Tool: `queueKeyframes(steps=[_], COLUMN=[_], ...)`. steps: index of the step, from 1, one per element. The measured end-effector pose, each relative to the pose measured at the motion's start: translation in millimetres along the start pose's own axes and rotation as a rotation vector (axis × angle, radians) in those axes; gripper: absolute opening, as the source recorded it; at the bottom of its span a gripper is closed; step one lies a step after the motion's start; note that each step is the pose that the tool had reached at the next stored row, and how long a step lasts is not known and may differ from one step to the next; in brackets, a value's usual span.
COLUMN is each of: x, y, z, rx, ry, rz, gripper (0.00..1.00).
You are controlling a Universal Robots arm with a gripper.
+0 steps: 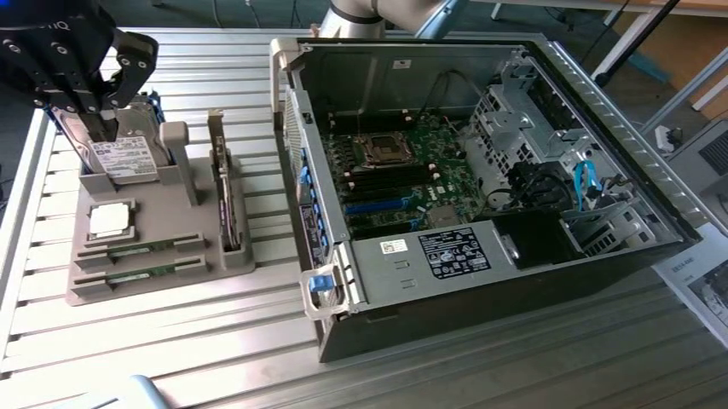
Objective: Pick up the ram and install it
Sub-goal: 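Pick up the ram and move it above insertion slot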
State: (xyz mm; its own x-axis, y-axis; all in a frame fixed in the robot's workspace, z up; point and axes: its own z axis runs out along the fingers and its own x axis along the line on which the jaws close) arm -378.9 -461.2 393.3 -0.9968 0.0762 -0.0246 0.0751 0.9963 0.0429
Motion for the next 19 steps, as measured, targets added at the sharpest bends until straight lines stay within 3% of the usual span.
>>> queueKeyframes(steps=[9,19], x=[0.0,0.0], y=[0.0,0.0], z=[0.0,0.0], rx=[-0.0002,-0.0018], ry=[-0.0001,0.0016], rz=[-0.001,-0.041], gripper=[0.11,0.11])
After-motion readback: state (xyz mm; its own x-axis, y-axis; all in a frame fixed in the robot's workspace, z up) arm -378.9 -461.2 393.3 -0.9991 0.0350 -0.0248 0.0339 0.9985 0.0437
